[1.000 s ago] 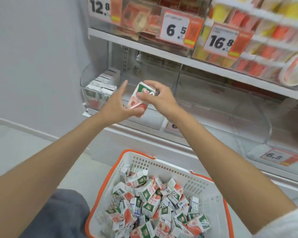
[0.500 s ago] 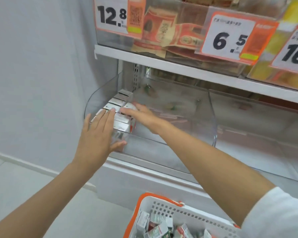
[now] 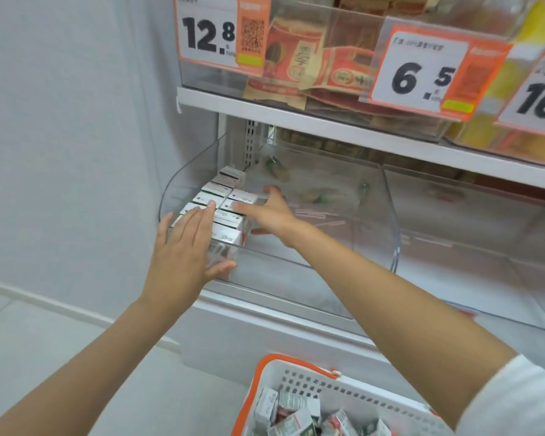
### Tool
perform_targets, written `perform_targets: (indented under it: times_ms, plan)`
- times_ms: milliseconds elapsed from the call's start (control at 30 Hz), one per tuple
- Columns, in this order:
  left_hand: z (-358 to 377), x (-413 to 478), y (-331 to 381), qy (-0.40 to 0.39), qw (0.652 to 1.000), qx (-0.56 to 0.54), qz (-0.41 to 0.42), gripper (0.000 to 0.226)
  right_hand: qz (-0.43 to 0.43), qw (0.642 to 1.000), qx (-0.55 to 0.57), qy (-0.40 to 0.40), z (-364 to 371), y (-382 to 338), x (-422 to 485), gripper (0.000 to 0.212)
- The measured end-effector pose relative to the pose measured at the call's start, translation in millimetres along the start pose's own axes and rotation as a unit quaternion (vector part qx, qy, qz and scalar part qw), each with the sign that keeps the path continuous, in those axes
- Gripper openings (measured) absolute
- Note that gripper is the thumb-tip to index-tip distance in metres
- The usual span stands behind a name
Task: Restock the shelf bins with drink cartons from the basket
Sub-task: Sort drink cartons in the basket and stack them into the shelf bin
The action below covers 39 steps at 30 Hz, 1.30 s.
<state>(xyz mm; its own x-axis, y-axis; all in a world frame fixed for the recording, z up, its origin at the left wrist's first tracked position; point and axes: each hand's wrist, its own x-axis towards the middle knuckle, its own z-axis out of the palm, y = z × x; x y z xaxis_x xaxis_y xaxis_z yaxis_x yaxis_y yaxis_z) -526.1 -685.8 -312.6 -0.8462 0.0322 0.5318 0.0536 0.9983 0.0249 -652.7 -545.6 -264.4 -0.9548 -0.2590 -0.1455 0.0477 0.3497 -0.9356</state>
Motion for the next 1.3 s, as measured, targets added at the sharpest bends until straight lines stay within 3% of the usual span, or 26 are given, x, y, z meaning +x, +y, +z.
perform_targets:
  times_ms: [167,300,367,500,600,733,800,967,1067,1167,1233,1300]
  plan:
    - [-20.0,-7.5,19.0,-0.051,0.996,0.034,-0.067,0.094,-0.139,0.974,-0.176,0.04,-26.7,2.4,-40.8,0.059]
    - [-41.6,-26.8,56.0,-0.046,0.992,0.013,-0.114,0.081,-0.32,0.876,-0.343,0.114,-64.8,22.7,-114.3,0.028]
    - [-44.8,-44.7,79.5,-0.047,0.993,-0.005,-0.111,0.076,-0.341,0.867,-0.337,0.136,-78.4,46.6,-151.6,0.022]
    - [-26.4,-102.6,135.3,-0.16,0.973,-0.13,-0.1,0.071,-0.235,0.914,-0.325,0.064,-109.0,138.3,-220.1,0.019]
    - [-2.2,-160.4,176.3,-0.299,0.908,-0.253,-0.148,0.072,-0.068,0.934,-0.351,-0.027,-145.1,227.2,-263.1,0.029]
    - [23.3,-208.3,217.0,-0.392,0.827,-0.357,-0.188,0.065,0.111,0.935,-0.328,-0.072,-185.5,311.6,-302.3,0.047]
    - [31.0,-214.2,228.1,-0.415,0.801,-0.385,-0.194,0.063,0.145,0.943,-0.289,-0.074,-187.0,332.5,-303.9,0.053]
    - [41.9,-211.6,234.4,-0.447,0.807,-0.35,-0.163,0.063,0.247,0.958,-0.148,0.015,-146.0,348.5,-275.4,0.038]
    - [44.5,-212.0,233.1,-0.447,0.809,-0.337,-0.18,0.056,0.252,0.942,-0.22,0.026,-122.3,349.9,-263.2,0.041]
    - [48.5,-212.8,229.4,-0.451,0.806,-0.33,-0.192,0.042,0.243,0.936,-0.251,0.043,-121.8,342.7,-259.8,0.029]
    - [52.0,-213.1,230.2,-0.449,0.793,-0.349,-0.218,0.038,0.238,0.95,-0.194,0.056,-130.0,336.5,-261.6,0.035]
    - [54.1,-210.6,234.0,-0.433,0.773,-0.381,-0.262,0.04,0.23,0.971,-0.054,0.039,-135.4,324.1,-266.0,0.027]
